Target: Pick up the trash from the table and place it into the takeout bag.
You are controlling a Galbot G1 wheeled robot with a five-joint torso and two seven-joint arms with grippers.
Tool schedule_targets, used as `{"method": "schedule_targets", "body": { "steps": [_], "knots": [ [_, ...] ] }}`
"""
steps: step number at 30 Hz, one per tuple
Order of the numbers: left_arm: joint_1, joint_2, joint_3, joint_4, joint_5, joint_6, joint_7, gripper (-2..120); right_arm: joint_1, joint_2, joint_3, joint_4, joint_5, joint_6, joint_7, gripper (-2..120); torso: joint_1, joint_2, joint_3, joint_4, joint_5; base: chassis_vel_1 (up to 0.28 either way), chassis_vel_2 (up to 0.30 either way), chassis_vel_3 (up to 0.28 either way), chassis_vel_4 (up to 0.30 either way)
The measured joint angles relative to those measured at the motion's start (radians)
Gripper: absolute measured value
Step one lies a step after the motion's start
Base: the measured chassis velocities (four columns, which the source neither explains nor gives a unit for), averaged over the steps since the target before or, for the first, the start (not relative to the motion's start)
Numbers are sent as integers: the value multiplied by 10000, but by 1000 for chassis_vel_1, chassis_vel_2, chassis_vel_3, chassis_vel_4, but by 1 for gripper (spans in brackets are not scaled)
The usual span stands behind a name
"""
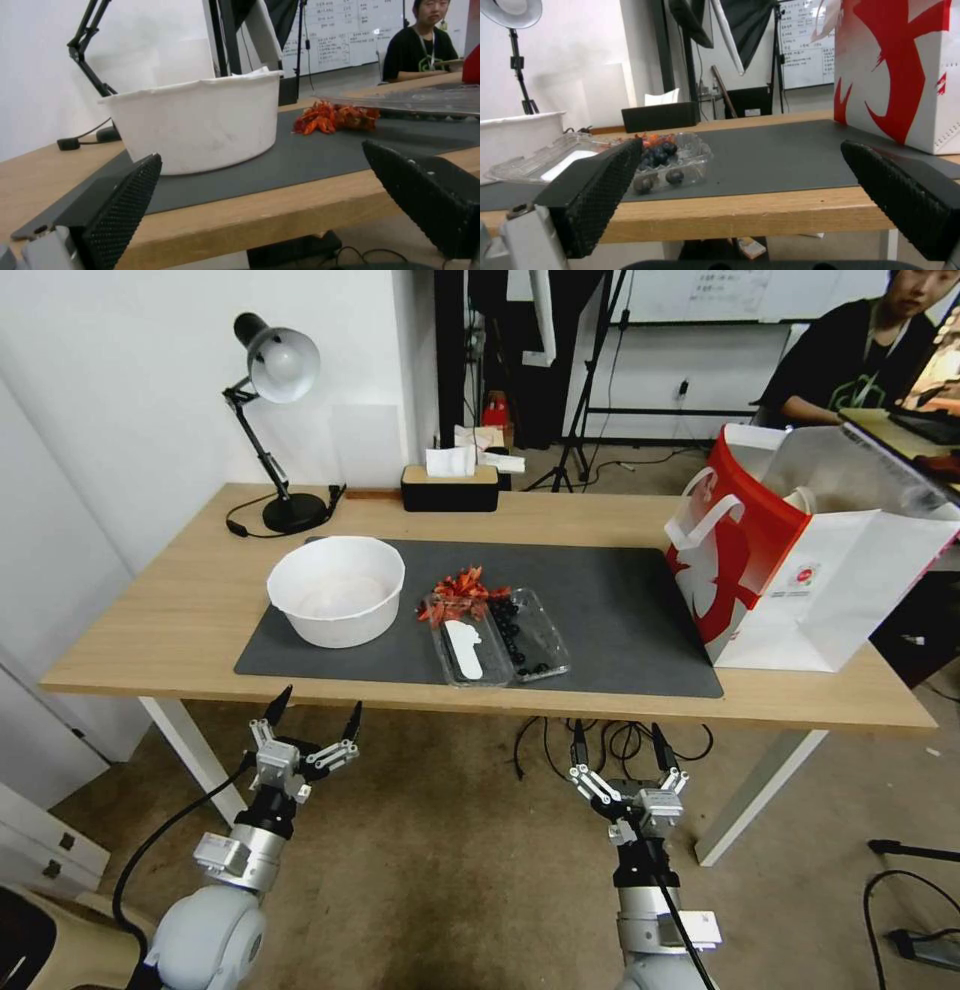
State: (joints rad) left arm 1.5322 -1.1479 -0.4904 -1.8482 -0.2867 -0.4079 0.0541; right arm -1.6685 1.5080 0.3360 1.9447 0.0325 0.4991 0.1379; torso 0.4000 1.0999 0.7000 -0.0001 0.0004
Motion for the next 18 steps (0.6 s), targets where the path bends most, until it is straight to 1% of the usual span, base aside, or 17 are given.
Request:
{"method": "schedule_targets", "body": {
  "steps": [6,12,18],
  "knots": [
    [12,-48,58,16,52,7,-14,100,-3,-5,0,2,1,-12,0,100,1,0,0,2,1,0,0,0,0],
    [46,-64,86,25,246,57,-52,100,-31,-14,0,23,-76,-71,-64,100,0,0,0,9,4,0,0,0,0],
    [48,-65,90,26,252,65,-56,100,-52,-19,0,45,-91,-86,-74,100,0,1,0,4,5,0,0,0,0]
  ]
}}
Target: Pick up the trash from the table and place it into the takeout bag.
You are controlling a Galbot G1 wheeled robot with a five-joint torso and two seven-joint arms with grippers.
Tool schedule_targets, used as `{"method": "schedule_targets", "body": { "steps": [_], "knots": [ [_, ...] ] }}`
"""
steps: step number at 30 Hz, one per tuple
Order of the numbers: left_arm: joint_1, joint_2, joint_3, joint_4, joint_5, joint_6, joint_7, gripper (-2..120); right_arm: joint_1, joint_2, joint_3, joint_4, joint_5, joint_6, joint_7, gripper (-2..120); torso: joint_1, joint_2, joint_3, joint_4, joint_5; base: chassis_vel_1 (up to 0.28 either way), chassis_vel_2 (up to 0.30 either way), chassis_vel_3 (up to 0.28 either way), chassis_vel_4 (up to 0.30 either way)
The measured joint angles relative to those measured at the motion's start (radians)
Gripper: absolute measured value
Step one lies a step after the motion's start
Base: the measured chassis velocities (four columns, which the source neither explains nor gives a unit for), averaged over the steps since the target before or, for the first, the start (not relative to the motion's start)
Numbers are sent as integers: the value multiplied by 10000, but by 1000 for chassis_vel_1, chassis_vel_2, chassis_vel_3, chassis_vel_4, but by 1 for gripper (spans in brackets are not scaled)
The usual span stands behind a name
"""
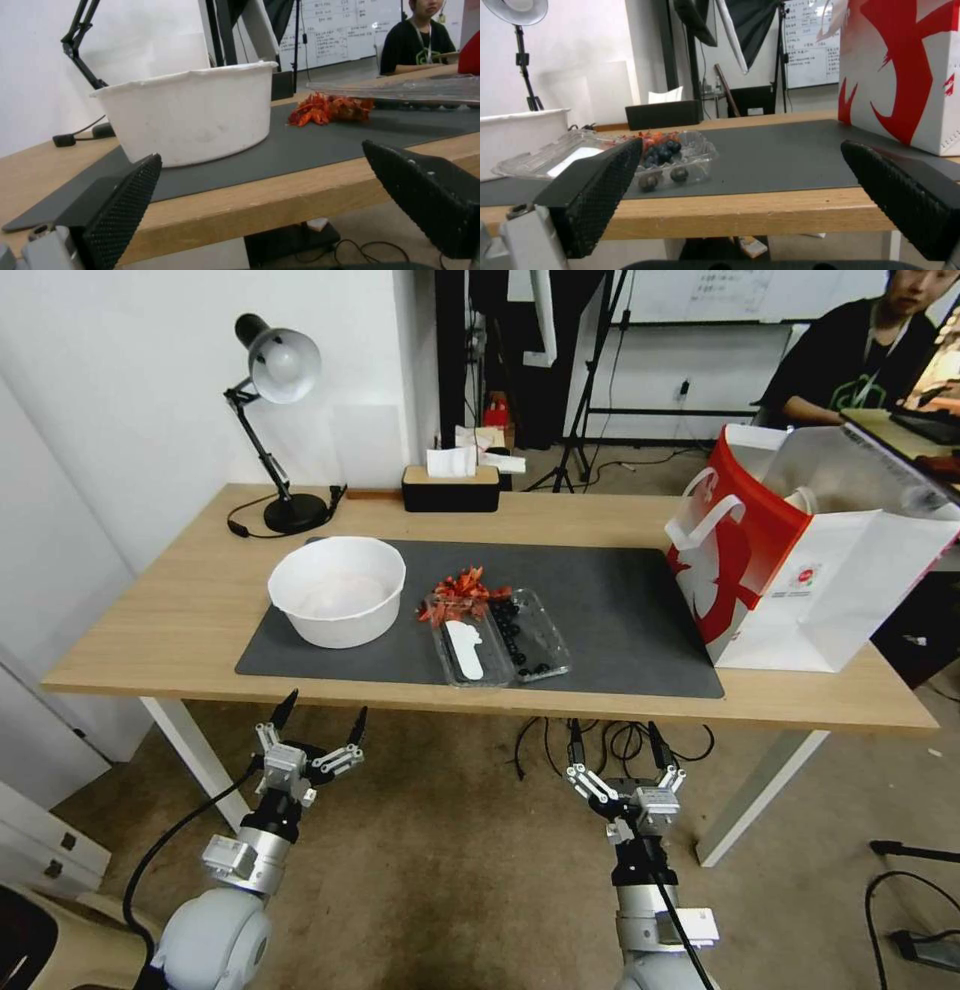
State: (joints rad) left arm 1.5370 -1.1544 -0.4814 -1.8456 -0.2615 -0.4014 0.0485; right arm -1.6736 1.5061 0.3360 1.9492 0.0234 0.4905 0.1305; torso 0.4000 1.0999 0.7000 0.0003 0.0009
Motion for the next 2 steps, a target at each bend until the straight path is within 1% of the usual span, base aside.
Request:
{"method": "schedule_targets", "body": {
  "steps": [2],
  "knots": [
    [2,0,0,0,0,2,-2,100,-5,-1,0,4,0,-2,0,100,0,0,0,-1,0,0,0,0,0]
  ]
}}
